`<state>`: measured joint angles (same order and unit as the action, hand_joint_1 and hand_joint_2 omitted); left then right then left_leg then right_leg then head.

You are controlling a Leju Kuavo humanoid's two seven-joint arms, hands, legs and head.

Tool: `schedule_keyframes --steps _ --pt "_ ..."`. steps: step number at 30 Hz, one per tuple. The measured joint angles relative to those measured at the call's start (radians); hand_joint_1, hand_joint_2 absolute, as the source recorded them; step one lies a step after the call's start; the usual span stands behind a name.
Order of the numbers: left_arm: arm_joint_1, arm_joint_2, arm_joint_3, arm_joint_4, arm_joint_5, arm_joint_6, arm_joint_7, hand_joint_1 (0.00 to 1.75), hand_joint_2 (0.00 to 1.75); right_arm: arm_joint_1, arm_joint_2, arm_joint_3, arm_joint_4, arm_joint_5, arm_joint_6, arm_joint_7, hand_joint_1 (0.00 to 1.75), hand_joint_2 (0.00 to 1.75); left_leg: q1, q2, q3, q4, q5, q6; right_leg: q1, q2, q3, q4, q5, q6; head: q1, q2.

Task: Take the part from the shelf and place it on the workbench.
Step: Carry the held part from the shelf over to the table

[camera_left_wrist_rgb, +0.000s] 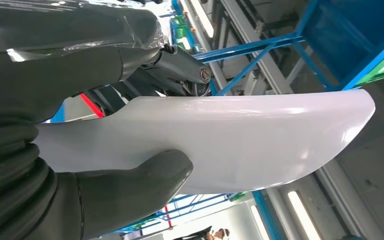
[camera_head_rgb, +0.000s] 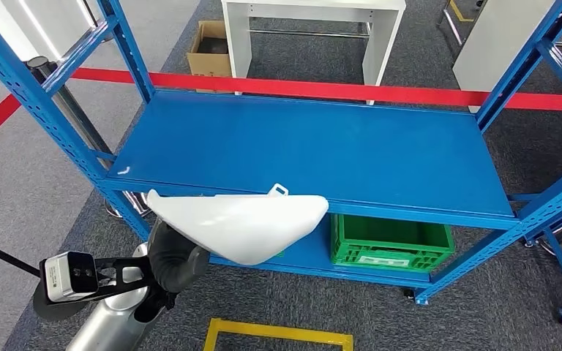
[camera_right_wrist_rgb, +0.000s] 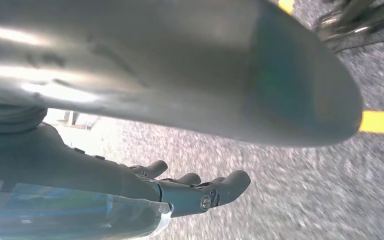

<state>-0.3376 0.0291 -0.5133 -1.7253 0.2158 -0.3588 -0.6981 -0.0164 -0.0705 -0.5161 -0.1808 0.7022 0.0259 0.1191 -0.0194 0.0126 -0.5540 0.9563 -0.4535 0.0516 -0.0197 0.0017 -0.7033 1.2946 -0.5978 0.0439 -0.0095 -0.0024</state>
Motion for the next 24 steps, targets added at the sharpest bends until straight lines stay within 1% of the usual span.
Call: schedule_keyframes --steps 1,2,3,4,5,6,7,8,9,10,11,12,13,14,15,16,17,18,19,20,21,22,23,24 --pt "0.005 0.001 0.003 0.000 -0.003 0.000 0.000 1.75 1.75 -0.001 -0.001 0.000 0.000 0.000 0.000 0.001 0.00 0.00 0.000 0.001 -0.013 0.002 0.010 -0.002 -0.001 0.000 0.019 0.003 0.015 0.003 0.001 0.000" --pt "0.010 0.002 0.005 0.000 -0.007 0.000 0.000 1.75 1.75 -0.001 -0.001 -0.001 0.000 0.000 0.000 0.001 0.00 0.00 0.001 0.002 -0.025 0.006 0.019 -0.005 -0.003 0.000 0.058 -0.033 0.042 0.005 0.001 0.000" --pt "0.014 0.002 0.007 0.000 -0.009 -0.001 0.000 1.75 1.75 -0.002 -0.002 -0.002 0.000 0.000 0.000 0.002 0.00 0.00 0.002 0.002 -0.038 0.012 0.026 -0.009 -0.006 -0.001 0.112 -0.102 0.062 0.007 0.001 0.000" --pt "0.016 0.002 0.008 0.000 -0.012 -0.003 0.000 1.75 1.75 -0.003 -0.003 -0.003 0.000 0.000 0.000 0.002 0.00 0.00 0.002 0.002 -0.051 0.021 0.032 -0.014 -0.006 0.000 0.164 -0.180 0.069 0.007 0.001 0.000" --pt "0.017 0.002 0.010 0.000 -0.015 -0.005 0.000 1.75 1.75 -0.005 -0.003 -0.004 0.000 0.000 0.000 0.003 0.00 0.00 0.002 0.001 -0.060 0.029 0.037 -0.019 -0.005 0.002 0.201 -0.238 0.068 0.003 0.001 0.000" --pt "0.018 0.002 0.011 -0.001 -0.019 -0.008 0.000 1.75 1.75 -0.006 -0.002 -0.005 0.000 -0.001 0.001 0.004 0.00 0.00 0.001 0.001 -0.068 0.036 0.042 -0.024 -0.003 0.005 0.219 -0.274 0.060 -0.004 0.001 0.000" --pt "0.020 0.002 0.012 -0.001 -0.020 -0.011 0.000 1.75 1.75 -0.007 -0.001 -0.006 0.000 -0.003 0.001 0.005 0.00 0.00 0.001 0.000 -0.072 0.039 0.048 -0.029 -0.001 0.007 0.219 -0.283 0.056 -0.014 0.001 0.000" --pt "0.021 0.002 0.012 -0.001 -0.021 -0.014 0.000 1.75 1.75 -0.007 0.000 -0.007 0.000 -0.004 0.002 0.007 0.00 0.00 0.002 -0.001 -0.074 0.039 0.055 -0.033 -0.001 0.007 0.211 -0.280 0.061 -0.025 0.000 0.000" --pt "0.021 0.002 0.013 -0.001 -0.020 -0.016 0.001 1.75 1.75 -0.007 0.003 -0.007 0.000 -0.005 0.003 0.008 0.00 0.00 0.003 -0.003 -0.079 0.043 0.052 -0.038 -0.002 0.005 0.204 -0.281 0.066 -0.036 0.000 0.000" --pt "0.019 0.002 0.014 -0.001 -0.019 -0.018 0.003 1.75 1.75 -0.009 0.005 -0.008 0.000 -0.005 0.003 0.009 0.00 0.00 0.004 -0.006 -0.087 0.057 0.033 -0.044 -0.004 0.003 0.196 -0.281 0.076 -0.045 -0.002 0.000" --pt "0.016 0.002 0.015 -0.001 -0.018 -0.019 0.006 1.75 1.75 -0.010 0.007 -0.008 0.001 -0.006 0.004 0.009 0.00 0.00 0.006 -0.008 -0.101 0.090 -0.004 -0.051 -0.006 0.001 0.184 -0.282 0.087 -0.053 -0.004 0.000" --pt "0.012 0.002 0.016 -0.001 -0.017 -0.019 0.010 1.75 1.75 -0.012 0.009 -0.008 0.001 -0.006 0.004 0.008 0.00 0.00 0.009 -0.010 -0.119 0.141 -0.055 -0.058 -0.006 -0.001 0.172 -0.282 0.099 -0.057 -0.005 0.000" --pt "0.007 0.002 0.016 0.000 -0.017 -0.019 0.014 1.75 1.75 -0.013 0.010 -0.008 0.001 -0.006 0.004 0.005 0.00 0.00 0.011 -0.010 -0.138 0.208 -0.106 -0.063 -0.006 -0.001 0.157 -0.281 0.111 -0.058 -0.007 0.000" --pt "0.004 0.002 0.017 0.000 -0.016 -0.018 0.016 1.75 1.75 -0.013 0.012 -0.008 0.001 -0.006 0.005 0.002 0.00 0.00 0.013 -0.010 -0.151 0.270 -0.138 -0.066 -0.006 -0.002 0.142 -0.280 0.123 -0.058 -0.008 0.000" --pt "0.001 0.003 0.017 0.000 -0.015 -0.016 0.018 1.75 1.75 -0.013 0.014 -0.009 0.001 -0.005 0.006 -0.003 0.00 0.00 0.015 -0.010 -0.152 0.312 -0.147 -0.067 -0.006 -0.002 0.127 -0.280 0.136 -0.056 -0.008 0.000" --pt "-0.003 0.005 0.017 0.001 -0.012 -0.013 0.021 1.75 1.75 -0.014 0.015 -0.009 0.001 -0.004 0.008 -0.008 0.00 0.00 0.015 -0.010 -0.138 0.322 -0.135 -0.066 -0.006 -0.002 0.112 -0.279 0.147 -0.055 -0.008 0.000" --pt "-0.010 0.006 0.017 0.001 -0.008 -0.010 0.023 1.75 1.75 -0.014 0.016 -0.009 0.001 -0.003 0.011 -0.014 0.00 0.00 0.015 -0.011 -0.102 0.291 -0.109 -0.063 -0.005 -0.002 0.099 -0.279 0.158 -0.053 -0.009 0.000" --pt "-0.019 0.008 0.017 0.001 -0.002 -0.008 0.025 1.75 1.75 -0.016 0.017 -0.009 0.001 -0.003 0.014 -0.020 0.00 0.00 0.014 -0.012 -0.050 0.228 -0.087 -0.058 -0.005 -0.002 0.088 -0.279 0.169 -0.051 -0.009 0.000" --pt "-0.031 0.010 0.016 0.001 0.004 -0.006 0.027 1.75 1.75 -0.017 0.019 -0.009 0.001 -0.003 0.018 -0.028 0.00 0.00 0.012 -0.013 0.010 0.149 -0.078 -0.052 -0.004 -0.001 0.080 -0.278 0.178 -0.048 -0.009 0.000" --pt "-0.042 0.011 0.016 0.001 0.010 -0.004 0.028 1.75 1.75 -0.019 0.021 -0.009 0.001 -0.003 0.021 -0.036 0.00 0.00 0.009 -0.014 0.061 0.077 -0.080 -0.047 -0.004 -0.001 0.074 -0.279 0.188 -0.043 -0.008 0.000" --pt "-0.052 0.012 0.015 0.001 0.015 -0.002 0.029 1.75 1.75 -0.020 0.023 -0.009 0.000 -0.003 0.024 -0.046 0.00 0.00 0.005 -0.016 0.094 0.029 -0.088 -0.042 -0.004 -0.001 0.071 -0.280 0.197 -0.037 -0.008 0.000" --pt "-0.060 0.014 0.014 0.001 0.020 0.000 0.030 1.75 1.75 -0.021 0.026 -0.010 0.000 -0.003 0.028 -0.055 0.00 0.00 0.002 -0.016 0.107 0.004 -0.094 -0.038 -0.004 -0.001 0.070 -0.283 0.206 -0.030 -0.009 0.000" --pt "-0.065 0.015 0.012 0.001 0.024 0.001 0.031 1.75 1.75 -0.022 0.027 -0.012 0.000 -0.004 0.031 -0.062 0.00 0.00 0.001 -0.016 0.105 -0.003 -0.088 -0.033 -0.006 -0.001 0.069 -0.287 0.216 -0.023 -0.009 0.000" --pt "-0.069 0.016 0.009 0.002 0.028 0.002 0.033 1.75 1.75 -0.023 0.029 -0.014 0.001 -0.004 0.035 -0.068 0.00 0.00 0.001 -0.013 0.097 -0.005 -0.077 -0.026 -0.007 -0.001 0.065 -0.286 0.214 -0.017 -0.010 0.000"
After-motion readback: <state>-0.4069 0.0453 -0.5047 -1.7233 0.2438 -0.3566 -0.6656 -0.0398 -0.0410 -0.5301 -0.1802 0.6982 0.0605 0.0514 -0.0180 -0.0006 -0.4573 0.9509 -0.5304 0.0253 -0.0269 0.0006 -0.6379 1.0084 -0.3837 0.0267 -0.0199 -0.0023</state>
